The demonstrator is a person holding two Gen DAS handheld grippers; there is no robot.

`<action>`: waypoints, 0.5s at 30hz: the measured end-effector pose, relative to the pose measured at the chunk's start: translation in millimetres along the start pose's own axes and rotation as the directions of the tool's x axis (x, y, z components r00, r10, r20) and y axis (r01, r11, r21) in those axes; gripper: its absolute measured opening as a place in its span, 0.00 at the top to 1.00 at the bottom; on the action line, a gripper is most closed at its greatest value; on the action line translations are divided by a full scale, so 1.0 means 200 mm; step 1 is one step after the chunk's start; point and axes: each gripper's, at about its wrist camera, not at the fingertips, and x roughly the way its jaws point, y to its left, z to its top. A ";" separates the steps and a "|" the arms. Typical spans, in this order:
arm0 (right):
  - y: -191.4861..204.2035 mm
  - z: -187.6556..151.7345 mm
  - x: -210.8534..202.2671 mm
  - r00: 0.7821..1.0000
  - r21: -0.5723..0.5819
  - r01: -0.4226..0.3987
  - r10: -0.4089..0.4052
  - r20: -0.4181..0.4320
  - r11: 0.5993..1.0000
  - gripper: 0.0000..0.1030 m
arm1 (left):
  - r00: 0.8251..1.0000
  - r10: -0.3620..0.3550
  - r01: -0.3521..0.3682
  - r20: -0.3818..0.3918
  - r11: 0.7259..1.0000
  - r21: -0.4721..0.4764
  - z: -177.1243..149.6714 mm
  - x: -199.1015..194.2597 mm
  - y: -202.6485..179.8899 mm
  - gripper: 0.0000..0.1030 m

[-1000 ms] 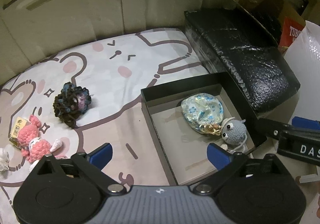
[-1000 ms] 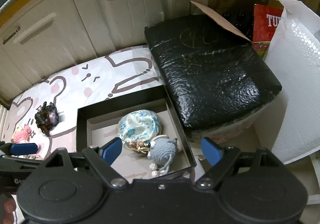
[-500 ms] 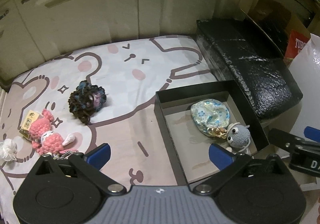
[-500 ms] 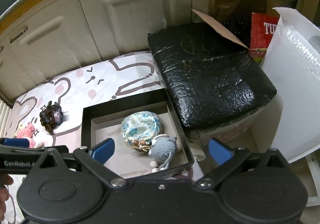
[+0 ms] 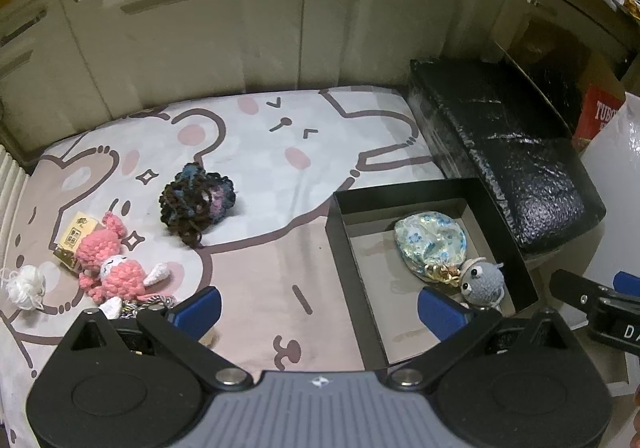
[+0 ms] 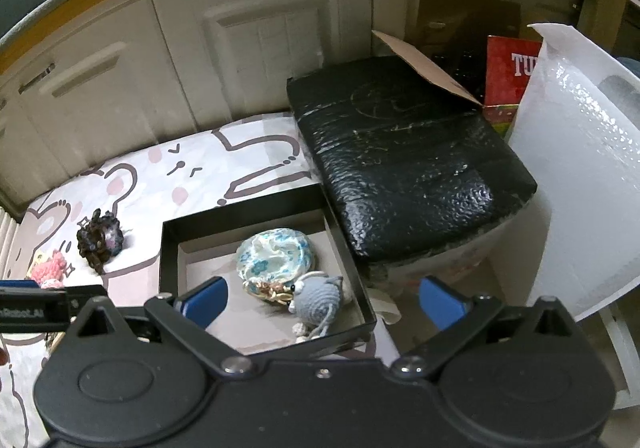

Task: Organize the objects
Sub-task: 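Withdraw both tools from the box back toward the toys on the bed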

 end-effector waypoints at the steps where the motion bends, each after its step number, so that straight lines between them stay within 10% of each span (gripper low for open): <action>1: 0.00 0.00 0.00 1.000 0.000 0.000 0.000 0.001 1.000 0.00 | 1.000 0.001 -0.001 0.002 1.000 -0.005 0.00 0.00 0.01 0.00; 15: 0.15 -0.01 0.00 1.000 -0.022 -0.028 0.028 0.010 0.999 0.00 | 0.998 0.050 -0.047 0.032 0.997 -0.068 -0.03 -0.07 0.22 0.00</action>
